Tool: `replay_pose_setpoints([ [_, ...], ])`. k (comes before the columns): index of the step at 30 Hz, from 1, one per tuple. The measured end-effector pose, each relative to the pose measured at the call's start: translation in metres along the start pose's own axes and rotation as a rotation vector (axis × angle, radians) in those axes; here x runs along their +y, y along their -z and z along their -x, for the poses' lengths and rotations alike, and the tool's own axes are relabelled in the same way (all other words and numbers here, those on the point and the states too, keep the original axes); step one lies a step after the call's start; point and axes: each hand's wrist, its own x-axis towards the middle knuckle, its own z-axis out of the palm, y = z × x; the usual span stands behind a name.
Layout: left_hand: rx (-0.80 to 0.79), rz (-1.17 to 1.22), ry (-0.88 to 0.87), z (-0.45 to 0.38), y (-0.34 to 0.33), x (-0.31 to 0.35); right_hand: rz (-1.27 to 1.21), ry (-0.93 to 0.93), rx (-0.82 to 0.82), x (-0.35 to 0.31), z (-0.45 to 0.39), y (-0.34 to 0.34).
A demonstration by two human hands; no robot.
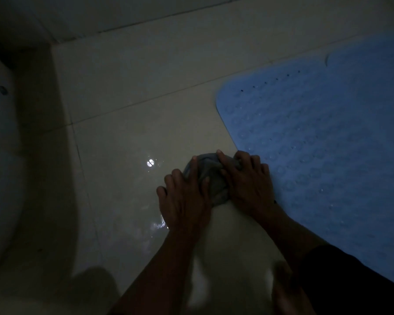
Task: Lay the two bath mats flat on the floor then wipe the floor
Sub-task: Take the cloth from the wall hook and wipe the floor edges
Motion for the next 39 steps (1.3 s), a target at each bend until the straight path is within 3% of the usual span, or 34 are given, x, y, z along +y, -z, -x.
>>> replay_pose_setpoints([
  [14, -0.021, -0.053, 0.157, -0.099, 0.006, 0.003, -0.026, 0.138, 0.057, -0.003, -0.123, -0.008],
  [19, -0.042, -0.090, 0.176, -0.124, 0.006, 0.006, -0.095, 0.131, 0.096, -0.004, -0.148, -0.010],
  [24, -0.165, -0.133, 0.191, -0.150, 0.015, 0.002, -0.133, 0.044, 0.057, -0.015, -0.165, -0.015],
  [33, -0.241, -0.195, -0.008, -0.233, 0.018, -0.013, -0.036, 0.027, 0.106, -0.008, -0.214, -0.016],
  [39, -0.158, -0.220, -0.196, -0.268, 0.011, -0.015, -0.014, -0.106, 0.177, -0.011, -0.231, -0.020],
])
